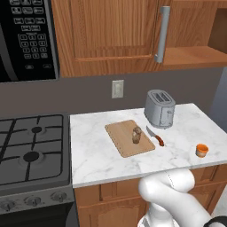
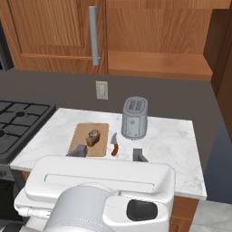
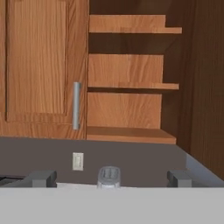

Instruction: Pick the bread, place it on the cutting board, pick the jam, place it on the counter, and close the cabinet.

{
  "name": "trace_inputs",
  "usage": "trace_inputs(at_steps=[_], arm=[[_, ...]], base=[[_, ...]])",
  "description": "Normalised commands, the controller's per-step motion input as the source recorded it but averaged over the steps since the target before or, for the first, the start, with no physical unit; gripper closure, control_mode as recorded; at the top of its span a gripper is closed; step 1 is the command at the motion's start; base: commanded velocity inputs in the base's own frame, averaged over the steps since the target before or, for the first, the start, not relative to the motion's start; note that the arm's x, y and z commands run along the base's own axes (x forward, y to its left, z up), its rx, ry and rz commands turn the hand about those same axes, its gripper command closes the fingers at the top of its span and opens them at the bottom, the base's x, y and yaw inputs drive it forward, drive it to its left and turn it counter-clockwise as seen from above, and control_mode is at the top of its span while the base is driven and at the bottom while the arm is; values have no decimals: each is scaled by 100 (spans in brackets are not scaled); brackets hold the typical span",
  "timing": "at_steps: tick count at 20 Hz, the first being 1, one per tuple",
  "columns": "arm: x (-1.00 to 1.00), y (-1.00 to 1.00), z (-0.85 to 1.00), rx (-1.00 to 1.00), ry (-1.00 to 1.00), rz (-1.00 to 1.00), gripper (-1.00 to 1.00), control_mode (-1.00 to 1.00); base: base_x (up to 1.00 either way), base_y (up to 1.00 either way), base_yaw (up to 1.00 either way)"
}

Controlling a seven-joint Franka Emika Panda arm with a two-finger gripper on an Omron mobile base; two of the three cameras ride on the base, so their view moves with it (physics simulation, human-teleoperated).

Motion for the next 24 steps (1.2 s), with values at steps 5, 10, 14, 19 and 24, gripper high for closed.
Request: trace_inputs(at_steps=[5,10,14,19,24], arm=[[0,-5,-8,0,-6,-8,-100,-100],[0,-5,-1,0,-3,-10,-100,-100],[0,-9,0,0,-2,-12,-100,-100],[-6,-13,0,0,0,-13,-100,-100],[-23,-23,0,0,0,-10,-100,-100]], base=[[0,0,0],[0,0,0],[0,0,0],[0,0,0],[0,0,0]])
